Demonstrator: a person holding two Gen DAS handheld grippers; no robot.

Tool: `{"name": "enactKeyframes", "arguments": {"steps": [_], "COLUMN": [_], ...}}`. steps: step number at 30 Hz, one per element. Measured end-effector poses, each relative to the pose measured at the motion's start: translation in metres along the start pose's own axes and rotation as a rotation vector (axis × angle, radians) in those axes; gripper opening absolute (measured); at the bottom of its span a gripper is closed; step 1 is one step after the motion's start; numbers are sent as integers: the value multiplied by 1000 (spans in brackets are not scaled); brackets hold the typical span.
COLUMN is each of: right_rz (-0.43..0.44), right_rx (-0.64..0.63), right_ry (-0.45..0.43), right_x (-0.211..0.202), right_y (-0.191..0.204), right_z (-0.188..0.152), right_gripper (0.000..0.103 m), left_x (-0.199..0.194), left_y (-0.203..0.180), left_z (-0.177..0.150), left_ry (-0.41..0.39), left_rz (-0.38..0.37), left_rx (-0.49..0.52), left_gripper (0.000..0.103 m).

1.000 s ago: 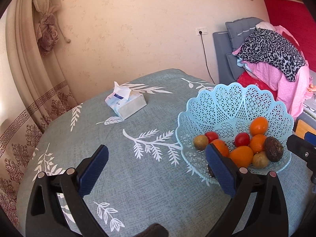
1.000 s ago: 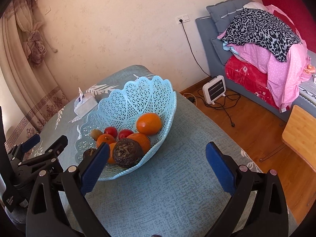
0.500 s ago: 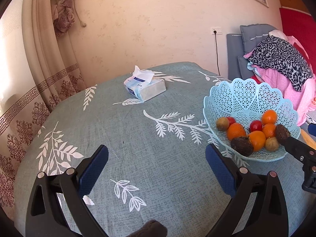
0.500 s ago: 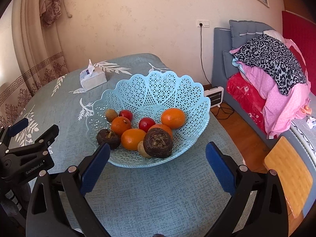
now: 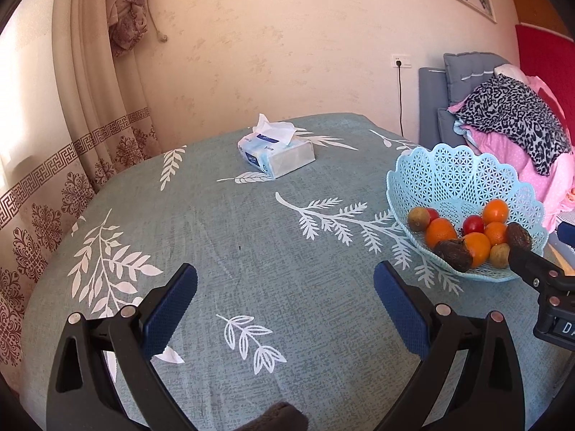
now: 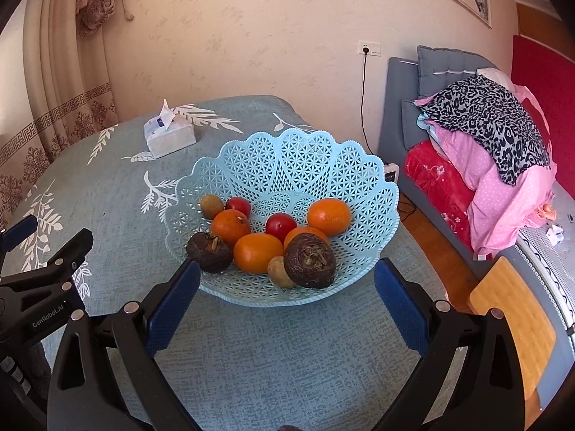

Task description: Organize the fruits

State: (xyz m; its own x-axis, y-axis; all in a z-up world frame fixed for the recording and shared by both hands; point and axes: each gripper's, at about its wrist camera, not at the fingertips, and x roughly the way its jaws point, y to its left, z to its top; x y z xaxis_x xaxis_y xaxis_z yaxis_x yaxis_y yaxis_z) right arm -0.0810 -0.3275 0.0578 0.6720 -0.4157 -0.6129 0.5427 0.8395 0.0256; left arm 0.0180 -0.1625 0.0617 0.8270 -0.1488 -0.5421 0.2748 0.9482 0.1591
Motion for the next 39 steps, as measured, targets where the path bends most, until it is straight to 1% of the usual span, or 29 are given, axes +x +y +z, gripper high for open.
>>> {"name": "enactKeyframes", "arguments": {"steps": [13,39], "right_rz": [-31,-40], "right_rx": [-2,7], "right_ry": [-22,-11], "right_x": [-1,5], "right_y": [2,-1], "right_z": [-1,-7], "right_gripper": [99,99], "left_x": [2,1], "left_y": [4,-7], "left_z": [-2,-6], "left_ry": [9,8], "left_rz": [-2,-20], "left_rx": [-8,31], "left_gripper": [98,98]}}
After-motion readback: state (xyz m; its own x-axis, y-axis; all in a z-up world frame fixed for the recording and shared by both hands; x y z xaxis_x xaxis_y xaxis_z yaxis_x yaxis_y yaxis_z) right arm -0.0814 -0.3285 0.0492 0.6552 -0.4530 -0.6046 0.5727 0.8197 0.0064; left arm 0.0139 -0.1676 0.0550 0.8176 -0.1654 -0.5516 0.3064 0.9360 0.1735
